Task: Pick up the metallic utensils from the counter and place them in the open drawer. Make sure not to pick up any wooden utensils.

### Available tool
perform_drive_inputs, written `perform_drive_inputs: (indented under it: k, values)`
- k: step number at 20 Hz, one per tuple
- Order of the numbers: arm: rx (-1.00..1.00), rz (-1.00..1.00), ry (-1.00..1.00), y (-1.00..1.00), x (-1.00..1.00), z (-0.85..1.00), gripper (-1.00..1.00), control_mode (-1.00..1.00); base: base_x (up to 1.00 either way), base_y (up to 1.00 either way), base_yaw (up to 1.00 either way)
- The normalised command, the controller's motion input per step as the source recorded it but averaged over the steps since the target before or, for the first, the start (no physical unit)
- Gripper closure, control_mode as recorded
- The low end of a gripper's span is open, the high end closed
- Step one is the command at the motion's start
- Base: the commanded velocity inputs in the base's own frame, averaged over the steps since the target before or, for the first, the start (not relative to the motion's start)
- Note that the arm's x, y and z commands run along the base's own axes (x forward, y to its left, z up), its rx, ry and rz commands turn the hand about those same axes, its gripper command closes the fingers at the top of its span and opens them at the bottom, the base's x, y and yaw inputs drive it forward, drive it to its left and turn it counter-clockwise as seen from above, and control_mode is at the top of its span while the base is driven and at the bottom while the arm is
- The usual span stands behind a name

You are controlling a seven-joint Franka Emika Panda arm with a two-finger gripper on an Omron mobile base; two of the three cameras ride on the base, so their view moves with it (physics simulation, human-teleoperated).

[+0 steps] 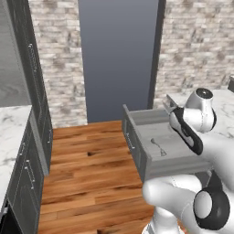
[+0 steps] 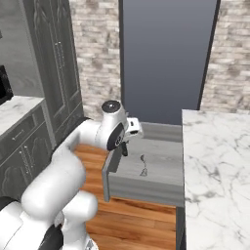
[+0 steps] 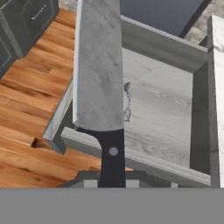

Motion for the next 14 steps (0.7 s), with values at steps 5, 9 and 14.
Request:
perform_drive_inputs:
  k: [5, 9, 14]
  values:
    - [0.0, 0.0, 0.22, -0.21, 0.81, -0.58, 1.0, -1.0, 0.0, 0.0, 0.0]
    - [0.0, 0.0, 0.1, -0.39, 0.55, -0.39, 1.0, -1.0, 0.0, 0.0, 0.0]
    - [0.0, 0.0, 0.01, -0.43, 0.41, -0.49, 1.0, -1.0, 0.0, 0.0, 0.0]
